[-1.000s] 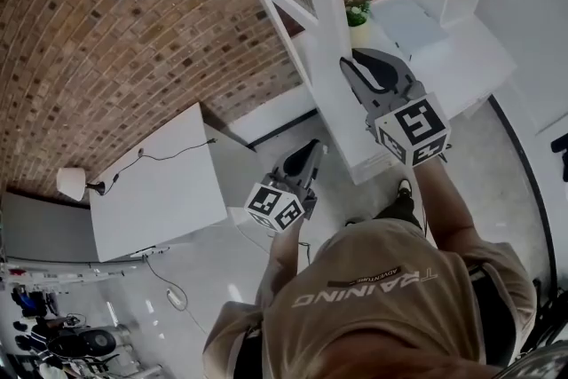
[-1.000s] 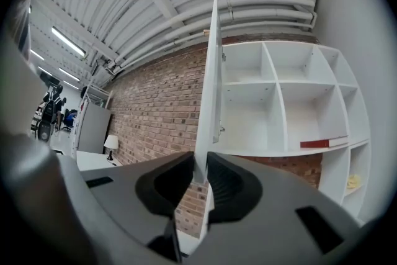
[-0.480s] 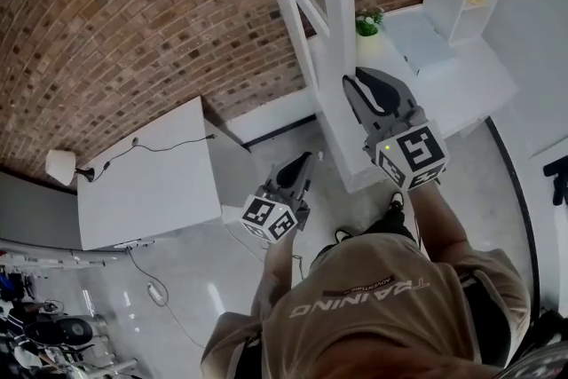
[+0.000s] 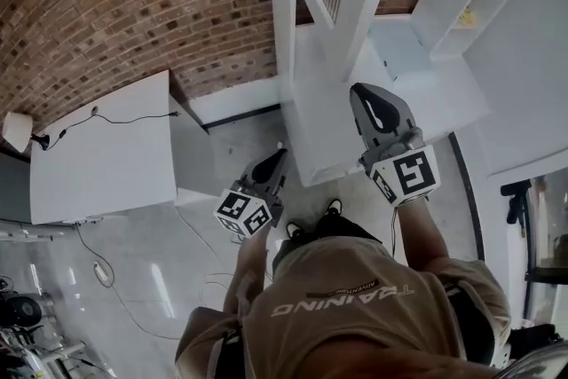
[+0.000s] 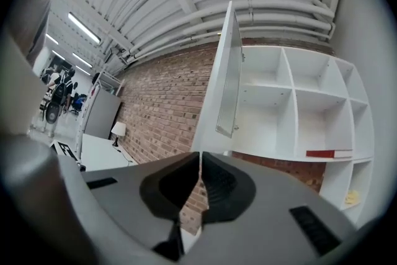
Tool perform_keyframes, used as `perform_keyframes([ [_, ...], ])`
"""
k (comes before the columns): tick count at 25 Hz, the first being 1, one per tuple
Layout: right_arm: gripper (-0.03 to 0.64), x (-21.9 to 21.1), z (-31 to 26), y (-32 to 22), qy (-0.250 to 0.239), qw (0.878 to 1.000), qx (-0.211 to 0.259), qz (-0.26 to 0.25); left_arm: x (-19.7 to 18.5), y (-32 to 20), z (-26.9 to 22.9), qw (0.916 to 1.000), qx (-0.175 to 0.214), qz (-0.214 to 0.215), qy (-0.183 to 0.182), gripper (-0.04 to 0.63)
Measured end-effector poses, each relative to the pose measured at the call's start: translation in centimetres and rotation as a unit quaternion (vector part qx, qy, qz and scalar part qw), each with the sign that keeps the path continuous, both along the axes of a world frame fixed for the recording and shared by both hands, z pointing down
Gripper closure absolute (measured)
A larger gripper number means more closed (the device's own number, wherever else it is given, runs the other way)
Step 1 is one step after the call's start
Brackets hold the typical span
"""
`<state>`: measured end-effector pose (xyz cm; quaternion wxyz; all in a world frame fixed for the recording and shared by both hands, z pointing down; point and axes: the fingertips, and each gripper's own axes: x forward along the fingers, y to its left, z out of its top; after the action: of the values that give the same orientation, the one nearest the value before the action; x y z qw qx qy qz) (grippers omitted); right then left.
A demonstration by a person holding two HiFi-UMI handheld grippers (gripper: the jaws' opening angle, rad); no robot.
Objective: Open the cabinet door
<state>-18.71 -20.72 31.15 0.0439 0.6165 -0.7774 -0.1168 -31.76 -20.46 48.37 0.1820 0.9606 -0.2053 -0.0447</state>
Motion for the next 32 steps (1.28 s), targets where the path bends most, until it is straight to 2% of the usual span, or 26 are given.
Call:
perform_keyframes([
  [4, 0.603, 2.4, 2.4, 1.6, 0.024, 0.999, -0.024, 0.012, 2.3, 0.7, 2.0, 0.9999, -0.014, 0.007, -0.002, 0.588],
  [7, 0.603, 4.6, 3.3, 2.2, 0.019, 0.999, -0.039, 0.019, 4.2, 1.4, 2.2, 0.9997, -0.021, 0.015, 0.003, 0.588],
  [12, 0.603, 6.6, 4.5, 2.0, -0.015, 0.999, -0.046, -0.002, 6.5, 2.5, 1.2, 0.9999, -0.002, 0.009, -0.014, 0.588],
  [15, 0.603, 8.1, 5.8, 2.5, -0.008, 0.999, -0.047, -0.014, 8.3, 2.7, 1.0, 0.9996, 0.011, -0.005, -0.025, 0.588],
  [18, 0.603, 11.3, 7.4, 3.9, 0.008, 0.997, -0.070, -0.018, 11.1, 3.6, 0.5, 0.9994, 0.007, -0.017, -0.028, 0.588],
  [21, 0.603, 15.9, 7.8, 4.9, 0.009, 0.997, -0.073, -0.008, 14.5, 4.2, -1.1, 0.9989, 0.014, -0.010, -0.043, 0.588],
  [27, 0.603, 22.2, 9.4, 6.0, -0.046, 0.996, -0.071, -0.019, 19.9, 5.3, -3.8, 0.9960, 0.046, -0.020, -0.073, 0.588],
  [32, 0.603, 24.5, 10.1, 6.3, -0.070, 0.994, -0.063, -0.057, 22.7, 6.6, -3.4, 0.9937, 0.043, -0.049, -0.091, 0.588],
])
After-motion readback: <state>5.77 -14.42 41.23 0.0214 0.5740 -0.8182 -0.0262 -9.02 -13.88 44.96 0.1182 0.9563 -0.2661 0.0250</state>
